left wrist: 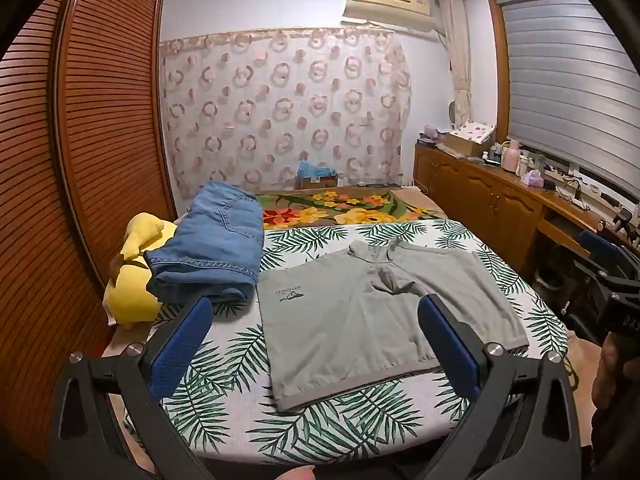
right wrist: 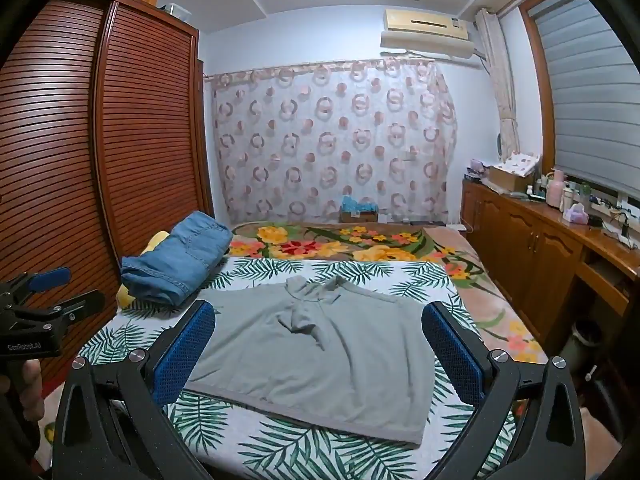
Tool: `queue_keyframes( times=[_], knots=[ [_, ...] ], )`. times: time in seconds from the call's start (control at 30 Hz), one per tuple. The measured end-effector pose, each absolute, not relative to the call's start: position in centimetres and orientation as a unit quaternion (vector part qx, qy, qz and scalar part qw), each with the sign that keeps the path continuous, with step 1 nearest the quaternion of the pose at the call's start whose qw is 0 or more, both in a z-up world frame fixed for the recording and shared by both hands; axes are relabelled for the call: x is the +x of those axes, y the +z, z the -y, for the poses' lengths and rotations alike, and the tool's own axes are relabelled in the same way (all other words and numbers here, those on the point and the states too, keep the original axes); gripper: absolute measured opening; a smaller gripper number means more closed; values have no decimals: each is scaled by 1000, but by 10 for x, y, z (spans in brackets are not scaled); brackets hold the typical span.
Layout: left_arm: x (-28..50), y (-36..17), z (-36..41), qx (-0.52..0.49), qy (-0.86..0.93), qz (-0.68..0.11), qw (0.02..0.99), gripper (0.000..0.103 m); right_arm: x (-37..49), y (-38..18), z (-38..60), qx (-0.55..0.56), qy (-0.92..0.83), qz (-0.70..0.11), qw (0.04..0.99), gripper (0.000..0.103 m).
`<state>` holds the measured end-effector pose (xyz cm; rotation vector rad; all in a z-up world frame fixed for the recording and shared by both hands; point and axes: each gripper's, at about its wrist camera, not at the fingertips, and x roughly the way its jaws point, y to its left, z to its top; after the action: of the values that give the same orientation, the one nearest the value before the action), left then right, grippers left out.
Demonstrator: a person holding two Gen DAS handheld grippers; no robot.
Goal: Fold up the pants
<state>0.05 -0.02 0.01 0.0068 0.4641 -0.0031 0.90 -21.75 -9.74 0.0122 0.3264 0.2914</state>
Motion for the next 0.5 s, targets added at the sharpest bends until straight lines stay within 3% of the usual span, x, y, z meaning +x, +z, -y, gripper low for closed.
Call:
queue_keyframes(
  times=[0.5],
  knots=[
    [0,0,0,2,-1,-228,974,103,1,-102,219,4,145,-155,977,103]
  ],
)
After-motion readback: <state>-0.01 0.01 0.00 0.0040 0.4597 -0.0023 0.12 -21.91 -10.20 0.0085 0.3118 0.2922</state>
